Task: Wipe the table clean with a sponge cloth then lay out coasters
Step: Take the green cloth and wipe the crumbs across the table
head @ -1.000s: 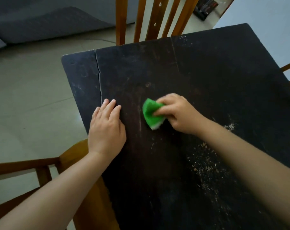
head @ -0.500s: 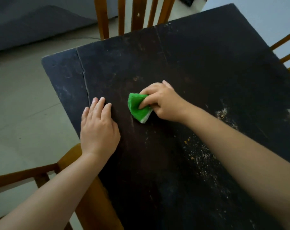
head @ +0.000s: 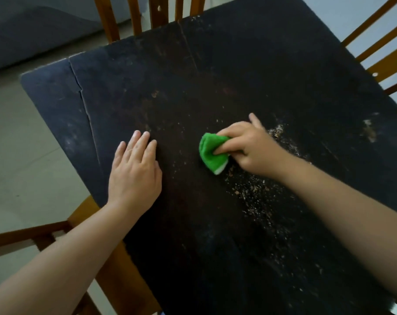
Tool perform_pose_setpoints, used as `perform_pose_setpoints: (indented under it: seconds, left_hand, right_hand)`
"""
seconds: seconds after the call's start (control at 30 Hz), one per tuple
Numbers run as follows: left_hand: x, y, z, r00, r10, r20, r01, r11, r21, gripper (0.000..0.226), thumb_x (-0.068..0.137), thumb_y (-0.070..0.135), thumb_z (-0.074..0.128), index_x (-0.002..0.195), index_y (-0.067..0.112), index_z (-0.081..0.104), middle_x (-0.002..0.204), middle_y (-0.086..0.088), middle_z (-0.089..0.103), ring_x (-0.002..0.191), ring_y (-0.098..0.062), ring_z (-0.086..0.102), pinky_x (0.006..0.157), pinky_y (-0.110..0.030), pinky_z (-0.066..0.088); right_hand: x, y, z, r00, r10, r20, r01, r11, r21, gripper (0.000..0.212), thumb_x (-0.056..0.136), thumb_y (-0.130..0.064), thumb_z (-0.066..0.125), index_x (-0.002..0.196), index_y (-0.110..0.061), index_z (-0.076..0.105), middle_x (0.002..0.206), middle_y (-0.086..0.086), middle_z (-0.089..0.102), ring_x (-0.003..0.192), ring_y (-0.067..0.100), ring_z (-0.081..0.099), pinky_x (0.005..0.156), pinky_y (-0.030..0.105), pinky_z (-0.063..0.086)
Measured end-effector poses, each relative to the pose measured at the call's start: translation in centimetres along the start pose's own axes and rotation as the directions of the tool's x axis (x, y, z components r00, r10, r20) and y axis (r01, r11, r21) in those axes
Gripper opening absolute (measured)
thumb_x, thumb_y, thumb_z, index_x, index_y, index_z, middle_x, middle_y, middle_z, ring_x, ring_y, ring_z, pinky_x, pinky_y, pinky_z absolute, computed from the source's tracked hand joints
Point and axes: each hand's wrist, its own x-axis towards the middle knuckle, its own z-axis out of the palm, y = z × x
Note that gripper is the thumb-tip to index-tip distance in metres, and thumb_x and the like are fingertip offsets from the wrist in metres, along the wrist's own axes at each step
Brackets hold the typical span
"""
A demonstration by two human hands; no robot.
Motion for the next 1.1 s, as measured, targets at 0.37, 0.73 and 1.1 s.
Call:
perform_pose_setpoints:
  seconds: [0.37,0.73,1.1]
  left_hand:
    - [-4.7,8.9,3.0,0.980,-0.155,0.128,0.163,0.985,-0.058,0.051,0.097,0.024,0.030,0.145,0.015,0.014,0.156,0.000,0.003,0.143,-0.013,-0.008,0.112,-0.030,-0.011]
    - [-5.0,10.9,5.0,0.964,-0.253,0.085,0.245,0.965,0.093,0.054,0.097,0.025,0.020,0.146,0.012,0.003,0.156,-0.004,-0.003,0.143,-0.016,-0.009,0.115,-0.034,-0.007]
    - [-4.8,11.3,5.1,0.953,-0.293,0.077,0.284,0.952,0.110,0.052,0.097,0.024,0.018,0.146,0.014,0.002,0.156,-0.001,-0.004,0.143,-0.014,-0.010,0.115,-0.032,-0.009]
  right_hand:
    - [-11.0,3.3,-0.5,0.910,-0.370,0.187,0.394,0.912,-0.115,0.027,0.061,-0.007,0.056,0.072,-0.025,0.072,0.090,-0.005,0.071,0.093,0.018,0.062,0.089,0.059,0.025]
    - [-2.2,2.7,-0.6,0.988,-0.154,0.013,0.155,0.982,-0.108,0.032,0.081,-0.001,0.049,0.101,-0.014,0.070,0.121,0.005,0.061,0.111,0.032,0.051,0.104,0.054,0.025]
    - [-10.0,6.0,-1.2,0.895,-0.430,0.117,0.430,0.902,0.029,0.030,0.070,-0.004,0.046,0.078,-0.012,0.074,0.091,0.006,0.072,0.075,0.028,0.065,0.074,0.042,0.053]
